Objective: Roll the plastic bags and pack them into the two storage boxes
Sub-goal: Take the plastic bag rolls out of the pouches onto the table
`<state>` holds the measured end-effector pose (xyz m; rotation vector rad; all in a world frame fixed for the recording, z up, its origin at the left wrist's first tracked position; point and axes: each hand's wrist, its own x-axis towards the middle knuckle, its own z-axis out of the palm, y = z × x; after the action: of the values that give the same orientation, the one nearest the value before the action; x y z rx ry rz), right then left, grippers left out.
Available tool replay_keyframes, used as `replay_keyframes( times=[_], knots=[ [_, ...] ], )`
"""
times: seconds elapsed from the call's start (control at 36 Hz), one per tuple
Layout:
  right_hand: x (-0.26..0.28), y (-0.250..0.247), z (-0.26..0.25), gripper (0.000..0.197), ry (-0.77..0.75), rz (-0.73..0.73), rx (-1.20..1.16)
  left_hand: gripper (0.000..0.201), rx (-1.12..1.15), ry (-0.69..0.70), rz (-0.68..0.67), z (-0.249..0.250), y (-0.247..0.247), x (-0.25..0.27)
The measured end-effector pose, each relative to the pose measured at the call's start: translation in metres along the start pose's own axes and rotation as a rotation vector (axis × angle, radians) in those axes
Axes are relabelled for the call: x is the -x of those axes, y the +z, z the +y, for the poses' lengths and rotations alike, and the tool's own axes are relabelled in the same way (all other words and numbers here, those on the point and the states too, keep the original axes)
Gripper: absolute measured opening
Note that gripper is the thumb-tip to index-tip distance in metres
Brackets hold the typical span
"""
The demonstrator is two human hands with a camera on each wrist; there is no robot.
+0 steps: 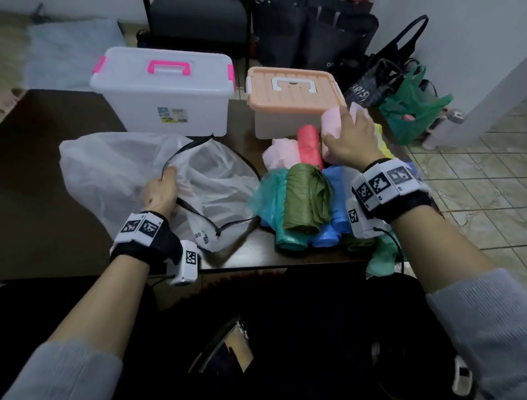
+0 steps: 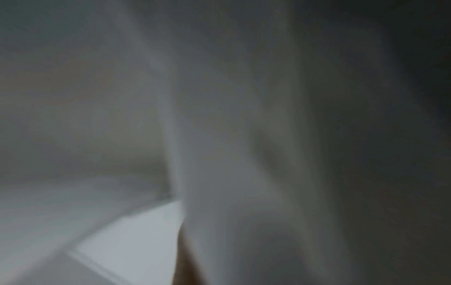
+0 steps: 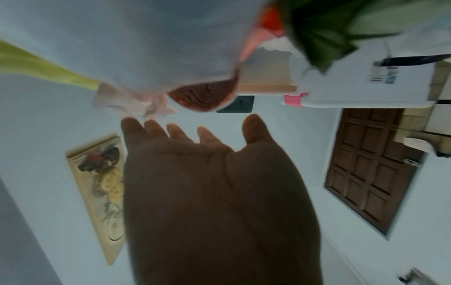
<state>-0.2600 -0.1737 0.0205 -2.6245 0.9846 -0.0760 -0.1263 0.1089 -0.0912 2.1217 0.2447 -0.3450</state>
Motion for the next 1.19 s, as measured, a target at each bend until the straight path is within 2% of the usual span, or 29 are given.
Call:
replay_keyframes(
  times=[0.08, 0.25, 0.31, 0.36, 0.39, 0.44, 0.53, 0.58, 0.67, 0.72, 0.83, 0.89, 0.94, 1.0, 1.06, 1.11, 1.19],
  knots=[
    [0.005, 0.009, -0.017, 0.062, -0.092, 0.025, -0.041, 0.096, -0.009, 0.042, -0.071, 0.005, -0.011, 0.018],
    [0.01, 0.039, -0.055, 0.062, -0.198, -0.08, -0.067, 0.132, -0.486, 0.377, -0.128, -0.002, -0.043, 0.077],
    [0.013, 0.047, -0.066, 0.062, -0.212, -0.127, -0.069, 0.147, -0.591, 0.463, -0.287, -0.022, -0.047, 0.08],
    [0.016, 0.05, -0.075, 0.061, -0.22, -0.167, -0.09, 0.155, -0.64, 0.423, -0.503, -0.042, -0.047, 0.082],
    [0.017, 0.05, -0.08, 0.061, -0.226, -0.178, -0.102, 0.155, -0.698, 0.41, -0.561, -0.05, -0.045, 0.083],
    [0.019, 0.049, -0.087, 0.06, -0.239, -0.19, -0.117, 0.145, -0.791, 0.447, -0.524, -0.063, -0.041, 0.084],
    [0.023, 0.046, -0.095, 0.061, -0.249, -0.233, -0.121, 0.089, -0.693, 0.529, -0.333, -0.072, -0.045, 0.073],
    [0.027, 0.045, -0.101, 0.063, -0.262, -0.259, -0.131, 0.061, -0.538, 0.528, -0.303, -0.072, -0.055, 0.066],
    [0.034, 0.045, -0.106, 0.063, -0.252, -0.284, -0.149, 0.036, -0.465, 0.561, -0.242, -0.075, -0.069, 0.061],
    [0.037, 0.047, -0.108, 0.06, -0.245, -0.284, -0.149, 0.025, -0.344, 0.493, -0.193, -0.079, -0.081, 0.055],
    [0.043, 0.06, -0.114, 0.059, -0.23, -0.303, -0.097, 0.024, 0.051, 0.284, -0.05, -0.085, -0.111, 0.038],
    [0.047, 0.069, -0.12, 0.063, -0.236, -0.361, -0.115, 0.018, 0.225, 0.236, 0.024, -0.084, -0.124, 0.033],
    [0.05, 0.079, -0.127, 0.072, -0.266, -0.434, -0.093, 0.023, 0.337, 0.143, 0.077, -0.083, -0.134, 0.026],
    [0.054, 0.089, -0.135, 0.088, -0.309, -0.525, -0.122, 0.023, 0.371, 0.084, 0.109, -0.082, -0.141, 0.019],
    [0.06, 0.099, -0.146, 0.101, -0.344, -0.591, -0.255, 0.032, 0.339, 0.054, 0.129, -0.079, -0.146, 0.014],
    [0.063, 0.107, -0.157, 0.099, -0.322, -0.588, -0.47, 0.04, 0.29, 0.043, 0.134, -0.076, -0.15, 0.009],
    [0.059, 0.122, -0.18, 0.094, -0.193, -0.558, -0.717, 0.043, 0.192, 0.028, 0.116, -0.074, -0.155, 0.004]
  ],
)
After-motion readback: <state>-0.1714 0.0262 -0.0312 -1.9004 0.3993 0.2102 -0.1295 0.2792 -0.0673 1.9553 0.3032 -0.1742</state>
